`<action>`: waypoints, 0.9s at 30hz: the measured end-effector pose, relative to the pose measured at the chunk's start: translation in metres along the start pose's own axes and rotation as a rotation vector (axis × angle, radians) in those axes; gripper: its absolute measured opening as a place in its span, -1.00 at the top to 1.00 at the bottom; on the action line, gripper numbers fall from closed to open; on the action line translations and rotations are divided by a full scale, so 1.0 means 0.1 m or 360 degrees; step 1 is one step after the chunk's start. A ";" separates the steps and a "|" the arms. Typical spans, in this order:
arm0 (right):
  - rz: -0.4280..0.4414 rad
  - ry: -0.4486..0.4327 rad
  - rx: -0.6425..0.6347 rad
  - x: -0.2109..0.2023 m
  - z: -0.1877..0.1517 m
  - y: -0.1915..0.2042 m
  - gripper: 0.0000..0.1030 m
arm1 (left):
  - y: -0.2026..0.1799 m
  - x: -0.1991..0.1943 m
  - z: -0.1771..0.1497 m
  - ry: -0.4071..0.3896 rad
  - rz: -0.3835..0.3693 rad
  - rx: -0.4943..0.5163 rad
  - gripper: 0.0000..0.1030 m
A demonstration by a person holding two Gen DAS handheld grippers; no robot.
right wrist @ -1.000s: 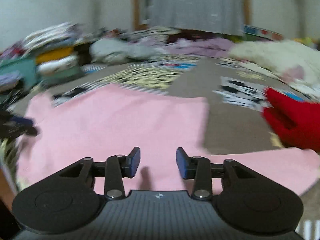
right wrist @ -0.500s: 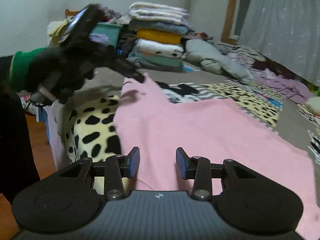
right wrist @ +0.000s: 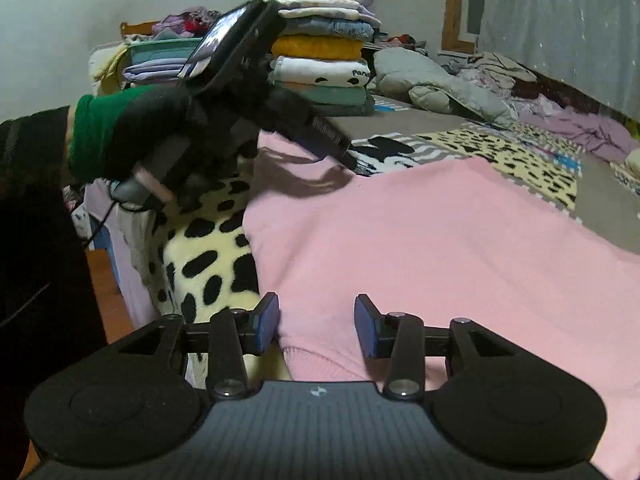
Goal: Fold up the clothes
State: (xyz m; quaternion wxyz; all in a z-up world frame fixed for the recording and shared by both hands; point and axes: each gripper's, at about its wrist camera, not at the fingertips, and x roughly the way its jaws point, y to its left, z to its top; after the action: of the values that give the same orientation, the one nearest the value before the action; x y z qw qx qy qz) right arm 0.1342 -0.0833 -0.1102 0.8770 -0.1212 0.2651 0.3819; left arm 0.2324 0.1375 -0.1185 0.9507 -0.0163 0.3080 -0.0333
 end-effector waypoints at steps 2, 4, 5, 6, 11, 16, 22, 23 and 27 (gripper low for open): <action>-0.0029 -0.0020 0.0064 -0.19 -0.06 -0.07 0.15 | -0.06 -0.10 0.03 -0.0072 -0.0046 0.0003 -0.19; -0.0072 -0.0044 0.0152 -0.37 -0.12 -0.17 0.11 | -0.12 -0.19 0.06 -0.0138 -0.0090 0.0004 -0.31; -0.0128 -0.0065 0.0216 -0.50 -0.16 -0.26 0.11 | -0.13 -0.19 0.06 -0.0139 -0.0109 -0.0015 -0.31; -0.0183 -0.0086 0.0282 -0.63 -0.20 -0.35 0.11 | -0.13 -0.19 0.06 -0.0141 -0.0129 -0.0056 -0.32; -0.0490 -0.0277 0.0885 -1.34 -0.51 -0.97 0.01 | -0.10 -0.25 0.14 -0.0227 -0.0271 -0.0389 -0.42; -0.0642 -0.0384 0.1447 -1.71 -1.08 -1.45 -0.03 | -0.32 -0.28 0.19 -0.0185 -0.0467 -0.0530 -0.63; -0.0690 -0.0451 0.1685 -1.78 -1.42 -1.64 -0.08 | -1.08 -0.23 0.17 -0.0036 -0.0593 -0.0286 -0.63; -0.0692 -0.0451 0.1706 -1.77 -1.46 -1.66 -0.08 | -1.25 -0.25 0.17 -0.0026 -0.0627 -0.0229 -0.63; -0.0695 -0.0404 0.1661 -1.71 -1.47 -1.65 -0.09 | -2.09 -0.35 0.15 0.0002 -0.0781 0.0119 -0.63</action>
State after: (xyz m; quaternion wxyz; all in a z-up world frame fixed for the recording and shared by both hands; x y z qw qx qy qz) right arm 0.1033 -0.3595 -0.1352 0.9041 0.3221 0.2800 0.0224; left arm 0.2018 -0.0686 -0.0746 0.9138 -0.0555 0.2941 -0.2745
